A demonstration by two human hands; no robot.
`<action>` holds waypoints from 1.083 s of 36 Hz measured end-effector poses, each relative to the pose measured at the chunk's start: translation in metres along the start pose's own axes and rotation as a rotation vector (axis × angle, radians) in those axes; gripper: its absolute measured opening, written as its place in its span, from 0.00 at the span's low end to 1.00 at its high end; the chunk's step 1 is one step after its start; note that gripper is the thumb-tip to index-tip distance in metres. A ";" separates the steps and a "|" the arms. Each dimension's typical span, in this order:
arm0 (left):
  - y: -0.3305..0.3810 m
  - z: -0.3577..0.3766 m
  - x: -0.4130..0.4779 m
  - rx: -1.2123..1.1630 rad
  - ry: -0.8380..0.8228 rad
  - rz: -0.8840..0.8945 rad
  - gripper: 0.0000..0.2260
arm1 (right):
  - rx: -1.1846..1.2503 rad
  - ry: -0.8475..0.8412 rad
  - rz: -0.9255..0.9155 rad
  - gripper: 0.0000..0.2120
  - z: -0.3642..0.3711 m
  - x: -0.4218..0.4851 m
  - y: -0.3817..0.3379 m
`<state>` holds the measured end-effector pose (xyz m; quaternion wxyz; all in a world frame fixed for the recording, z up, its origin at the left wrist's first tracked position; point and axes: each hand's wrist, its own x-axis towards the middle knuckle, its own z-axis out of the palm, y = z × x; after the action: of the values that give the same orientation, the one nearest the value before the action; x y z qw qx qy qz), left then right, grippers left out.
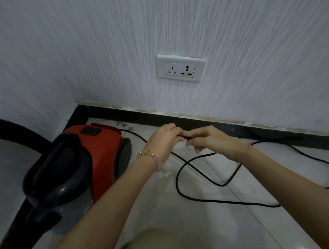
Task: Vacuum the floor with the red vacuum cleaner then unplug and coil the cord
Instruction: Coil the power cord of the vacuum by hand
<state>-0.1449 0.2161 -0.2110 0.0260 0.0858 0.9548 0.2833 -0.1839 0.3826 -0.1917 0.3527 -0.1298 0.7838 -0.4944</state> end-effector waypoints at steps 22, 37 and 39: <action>-0.074 0.009 -0.028 -0.690 0.678 -0.674 0.07 | 0.027 0.179 0.116 0.04 0.011 0.021 0.102; -0.029 0.021 -0.030 -1.109 0.280 -0.542 0.27 | 0.121 0.376 -0.105 0.10 0.066 0.011 0.041; -0.026 0.021 -0.031 -1.155 0.254 -0.544 0.25 | 0.022 0.337 -0.114 0.10 0.072 0.010 0.040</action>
<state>-0.1166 0.2004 -0.2430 0.0257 -0.2210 0.6321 0.7423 -0.1358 0.3468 -0.2490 0.1892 -0.0853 0.8177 -0.5369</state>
